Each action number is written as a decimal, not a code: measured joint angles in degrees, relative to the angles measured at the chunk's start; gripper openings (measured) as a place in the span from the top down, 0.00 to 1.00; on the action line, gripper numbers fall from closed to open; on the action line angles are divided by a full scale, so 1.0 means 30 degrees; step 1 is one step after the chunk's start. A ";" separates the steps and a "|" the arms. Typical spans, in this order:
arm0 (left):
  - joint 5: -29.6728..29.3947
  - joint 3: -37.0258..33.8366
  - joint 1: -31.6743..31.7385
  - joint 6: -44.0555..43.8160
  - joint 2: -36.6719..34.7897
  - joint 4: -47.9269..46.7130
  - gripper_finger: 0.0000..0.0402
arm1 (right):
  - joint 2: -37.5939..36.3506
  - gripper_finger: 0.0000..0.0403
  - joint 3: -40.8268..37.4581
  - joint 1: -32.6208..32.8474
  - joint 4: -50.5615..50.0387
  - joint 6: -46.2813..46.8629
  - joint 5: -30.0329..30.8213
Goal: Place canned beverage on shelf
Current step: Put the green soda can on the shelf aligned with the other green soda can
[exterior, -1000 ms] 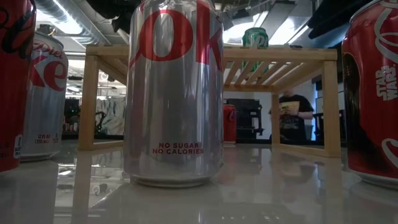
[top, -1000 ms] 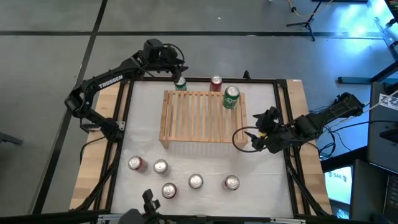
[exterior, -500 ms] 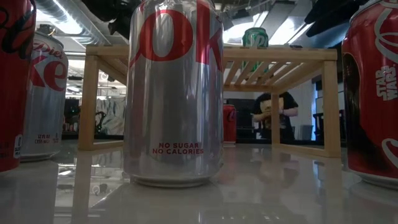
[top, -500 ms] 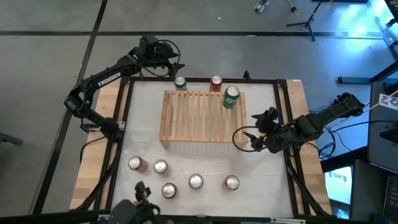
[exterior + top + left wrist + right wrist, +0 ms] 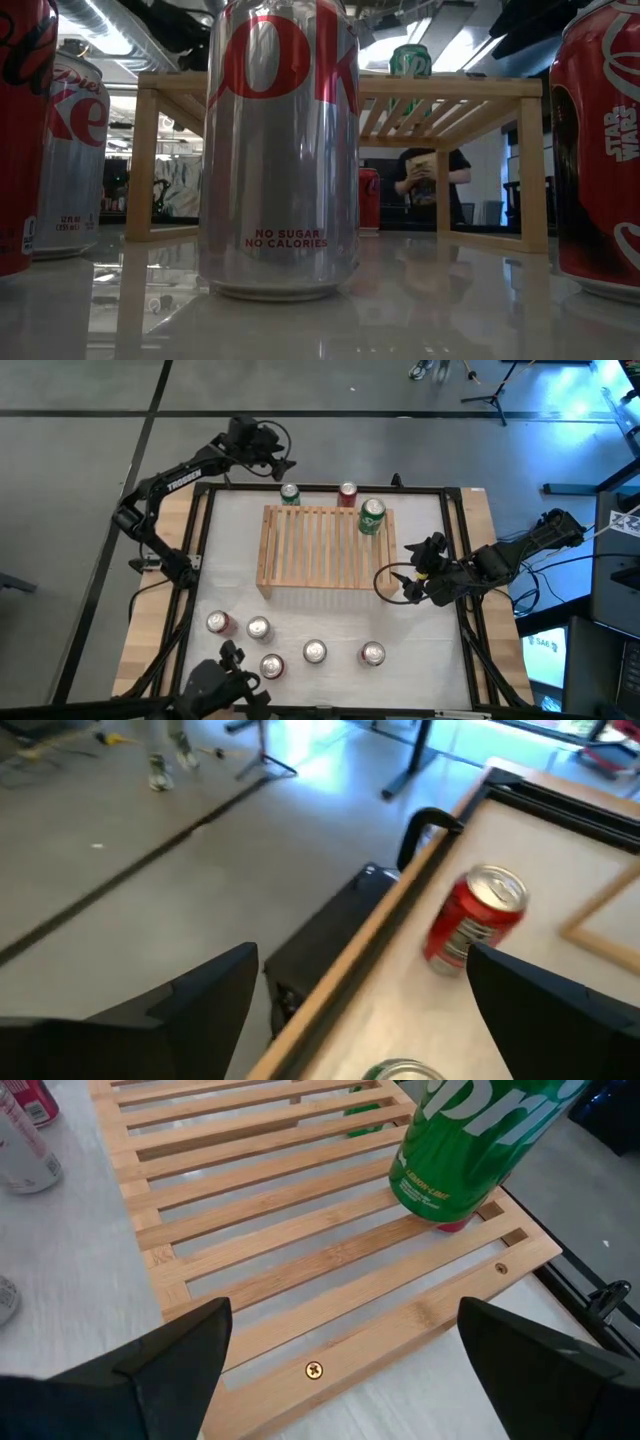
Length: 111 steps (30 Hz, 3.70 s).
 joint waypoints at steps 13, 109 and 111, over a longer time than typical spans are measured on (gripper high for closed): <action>-0.0780 0.0245 -0.0082 0.0011 0.1752 -0.1919 0.13 | 0.0000 0.05 0.0000 0.0004 -0.0001 0.0000 -0.0007; -0.3293 0.2867 -0.0968 -1.4495 0.4183 -0.6537 0.21 | 0.0011 0.05 0.0000 -0.0001 0.1042 -0.0017 -0.0998; -0.3278 0.2867 -0.0989 -1.4491 0.4321 -0.6604 0.21 | 0.0015 0.05 0.0000 0.0004 0.1042 -0.0015 -0.0998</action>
